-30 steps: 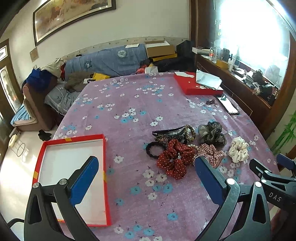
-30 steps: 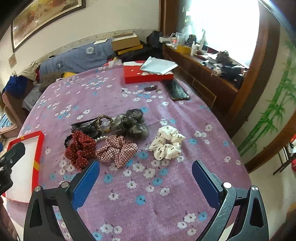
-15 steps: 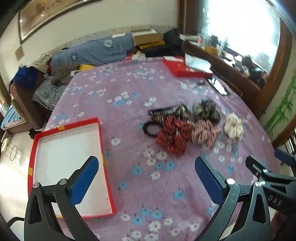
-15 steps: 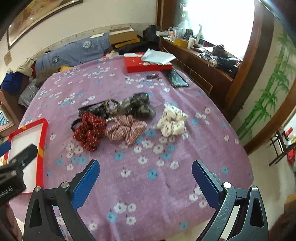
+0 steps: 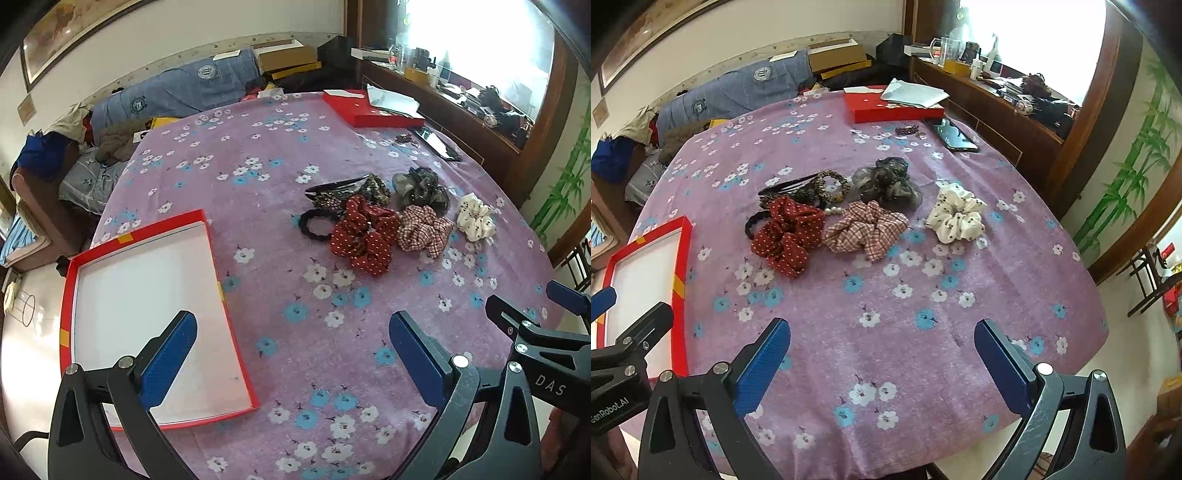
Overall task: Organize jewelry
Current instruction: 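Move both tools back from the pile to view the red-rimmed tray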
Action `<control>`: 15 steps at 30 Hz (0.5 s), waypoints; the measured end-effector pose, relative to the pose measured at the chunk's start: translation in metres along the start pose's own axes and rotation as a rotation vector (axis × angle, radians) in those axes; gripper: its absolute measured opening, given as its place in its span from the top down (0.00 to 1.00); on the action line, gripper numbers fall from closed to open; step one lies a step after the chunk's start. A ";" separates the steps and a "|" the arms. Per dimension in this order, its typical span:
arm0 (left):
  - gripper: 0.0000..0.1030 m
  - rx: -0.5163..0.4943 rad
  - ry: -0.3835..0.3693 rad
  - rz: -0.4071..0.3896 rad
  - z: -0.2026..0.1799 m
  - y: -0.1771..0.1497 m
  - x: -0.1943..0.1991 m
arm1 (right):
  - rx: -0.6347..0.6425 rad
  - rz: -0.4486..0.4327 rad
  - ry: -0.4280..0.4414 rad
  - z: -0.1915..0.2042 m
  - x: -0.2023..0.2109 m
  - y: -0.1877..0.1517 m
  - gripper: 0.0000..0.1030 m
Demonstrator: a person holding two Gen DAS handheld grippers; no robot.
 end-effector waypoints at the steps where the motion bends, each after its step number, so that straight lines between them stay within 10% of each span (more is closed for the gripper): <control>1: 0.00 0.005 0.002 0.002 0.002 0.001 -0.001 | 0.007 -0.003 0.003 0.002 0.000 0.002 0.02; 15: 0.00 0.053 0.028 0.026 -0.004 0.016 -0.013 | 0.049 -0.007 0.040 -0.002 -0.011 0.023 0.02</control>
Point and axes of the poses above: each gripper's, at about its wrist camera, not at the fingertips, and x roughly against the way its jaws point, z to its left, y to its top, the point moved 2 cm from there along -x, roughly the way its jaws point, and after that the axes turned 1 degree about z, right-handed, at the moved point
